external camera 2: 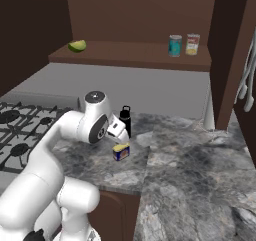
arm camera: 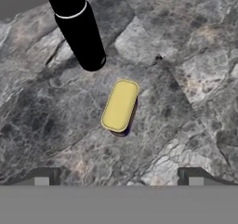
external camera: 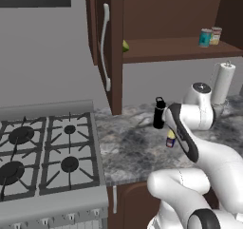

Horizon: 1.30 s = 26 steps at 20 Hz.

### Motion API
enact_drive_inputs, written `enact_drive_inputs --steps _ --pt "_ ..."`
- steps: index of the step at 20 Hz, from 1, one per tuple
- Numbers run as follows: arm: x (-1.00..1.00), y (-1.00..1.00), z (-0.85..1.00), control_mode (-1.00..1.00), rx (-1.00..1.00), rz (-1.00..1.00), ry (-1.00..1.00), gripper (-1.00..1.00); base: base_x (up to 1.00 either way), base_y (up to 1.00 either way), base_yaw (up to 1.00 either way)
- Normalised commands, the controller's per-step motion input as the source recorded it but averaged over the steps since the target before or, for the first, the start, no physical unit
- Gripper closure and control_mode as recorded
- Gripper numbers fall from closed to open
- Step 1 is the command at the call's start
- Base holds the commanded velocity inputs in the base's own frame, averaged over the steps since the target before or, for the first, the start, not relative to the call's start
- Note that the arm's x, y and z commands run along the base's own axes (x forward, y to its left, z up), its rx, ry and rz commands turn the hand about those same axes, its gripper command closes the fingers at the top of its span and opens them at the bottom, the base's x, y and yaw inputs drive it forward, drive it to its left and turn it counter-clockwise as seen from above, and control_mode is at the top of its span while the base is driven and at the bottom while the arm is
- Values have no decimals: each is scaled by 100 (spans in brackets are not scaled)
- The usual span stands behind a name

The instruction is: Pick the cans from the counter and place them in their designated side in the cabinet.

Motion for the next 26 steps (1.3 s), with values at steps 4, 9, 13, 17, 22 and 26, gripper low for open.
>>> enact_drive_inputs --steps 4,9,13,17,22,26 --pt "17 -1 -32 -100 0 1 0 -100 0 0 0" --pt "23 -3 -31 -100 0 2 0 -100 0 0 0" --pt "20 -4 -30 -100 0 1 -1 -100 0 0 0" --pt "19 -1 -30 -100 0 1 -1 -100 0 0 0" --pt "21 -1 -29 -100 0 1 -1 -100 0 0 0" --pt "16 -9 -27 -100 0 0 -2 -100 0 0 0"
